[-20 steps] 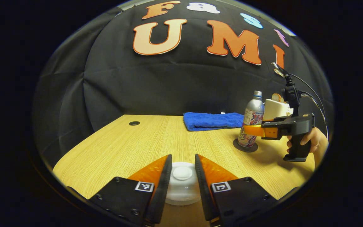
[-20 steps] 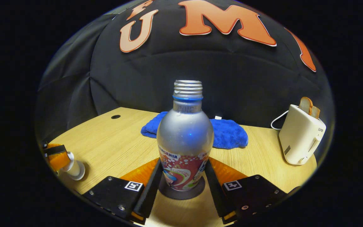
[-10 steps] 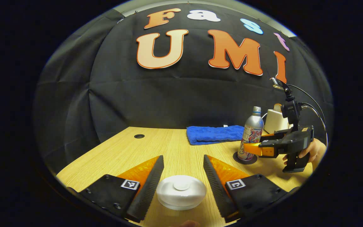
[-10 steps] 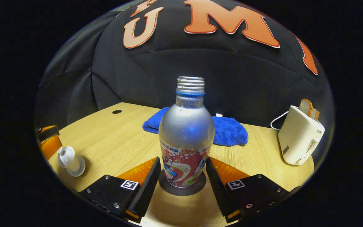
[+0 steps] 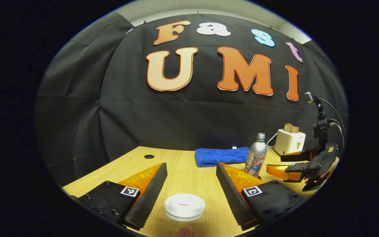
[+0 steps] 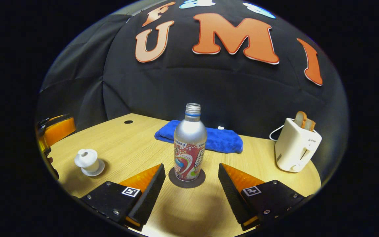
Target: Open the teacup lid with one hand, grasp the water bottle and pour water into the teacup with the other hand; after pouring, place the water bottle on the coaster and then close the teacup lid.
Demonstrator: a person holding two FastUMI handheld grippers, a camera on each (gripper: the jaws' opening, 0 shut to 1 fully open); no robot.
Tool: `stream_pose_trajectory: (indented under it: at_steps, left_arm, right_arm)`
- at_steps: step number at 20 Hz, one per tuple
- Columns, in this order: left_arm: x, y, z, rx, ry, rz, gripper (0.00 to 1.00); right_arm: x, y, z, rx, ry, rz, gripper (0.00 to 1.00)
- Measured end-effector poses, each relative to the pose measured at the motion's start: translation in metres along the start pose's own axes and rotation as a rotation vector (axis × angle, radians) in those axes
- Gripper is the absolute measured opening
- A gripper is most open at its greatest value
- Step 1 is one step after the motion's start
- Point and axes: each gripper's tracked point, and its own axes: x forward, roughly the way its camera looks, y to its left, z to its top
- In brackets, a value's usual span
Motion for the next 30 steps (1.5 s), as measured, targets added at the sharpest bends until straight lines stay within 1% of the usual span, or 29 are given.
stream_pose_trajectory:
  at_steps: [2,3,4,8,10,11,12,13,14,16,18,19,20,22,24,26,28,30]
  left_arm:
    - [-0.006,-0.002,0.015,-0.005,-0.030,0.002,0.98]
    - [-0.008,-0.001,0.019,-0.004,-0.043,0.010,0.95]
    - [-0.011,-0.001,0.028,-0.001,-0.053,0.010,0.98]
    - [-0.021,-0.006,0.053,0.009,-0.071,0.011,0.98]
    - [-0.027,-0.008,0.062,0.022,-0.080,0.012,1.00]
    - [-0.030,-0.011,0.069,0.023,-0.094,0.010,0.98]
    - [-0.033,-0.014,0.074,0.026,-0.107,0.006,1.00]
    - [-0.036,-0.016,0.080,0.030,-0.119,0.007,0.98]
    - [-0.039,-0.018,0.085,0.036,-0.127,0.007,1.00]
    - [-0.045,-0.022,0.089,0.047,-0.140,0.006,0.95]
    - [-0.047,-0.024,0.094,0.045,-0.150,0.004,0.95]
    - [-0.048,-0.025,0.093,0.043,-0.150,0.004,0.98]
    - [-0.048,-0.025,0.093,0.041,-0.148,0.004,0.95]
    - [-0.047,-0.025,0.088,0.037,-0.139,0.002,0.95]
    - [-0.046,-0.025,0.087,0.032,-0.134,0.000,1.00]
    - [-0.045,-0.023,0.083,0.037,-0.128,0.005,1.00]
    - [-0.043,-0.017,0.080,0.048,-0.117,0.028,0.99]
    - [-0.042,-0.018,0.077,0.047,-0.105,0.029,0.99]
  right_arm:
    - [-0.025,-0.005,0.017,-0.003,-0.053,-0.014,0.98]
    - [-0.036,-0.008,0.025,-0.007,-0.079,-0.022,0.97]
    - [-0.048,-0.012,0.034,-0.011,-0.105,-0.030,0.97]
    - [-0.093,-0.026,0.066,-0.006,-0.215,-0.063,0.97]
    - [-0.110,-0.034,0.074,0.000,-0.251,-0.087,0.97]
    - [-0.118,-0.038,0.078,0.000,-0.264,-0.100,0.97]
    - [-0.125,-0.043,0.079,-0.001,-0.277,-0.116,0.97]
    - [-0.130,-0.047,0.080,-0.001,-0.285,-0.125,0.96]
    - [-0.133,-0.050,0.080,-0.002,-0.289,-0.132,0.97]
    - [-0.140,-0.052,0.079,-0.004,-0.294,-0.138,0.97]
    - [-0.146,-0.052,0.081,-0.009,-0.303,-0.138,0.97]
    - [-0.148,-0.051,0.081,-0.008,-0.306,-0.137,0.97]
    - [-0.148,-0.050,0.080,-0.009,-0.307,-0.137,0.97]
    - [-0.147,-0.052,0.079,-0.011,-0.306,-0.141,0.97]
    - [-0.147,-0.051,0.078,-0.004,-0.305,-0.139,0.97]
    - [-0.146,-0.053,0.076,0.005,-0.305,-0.140,0.97]
    - [-0.144,-0.057,0.076,0.019,-0.307,-0.150,0.97]
    - [-0.142,-0.055,0.075,0.039,-0.303,-0.142,0.97]
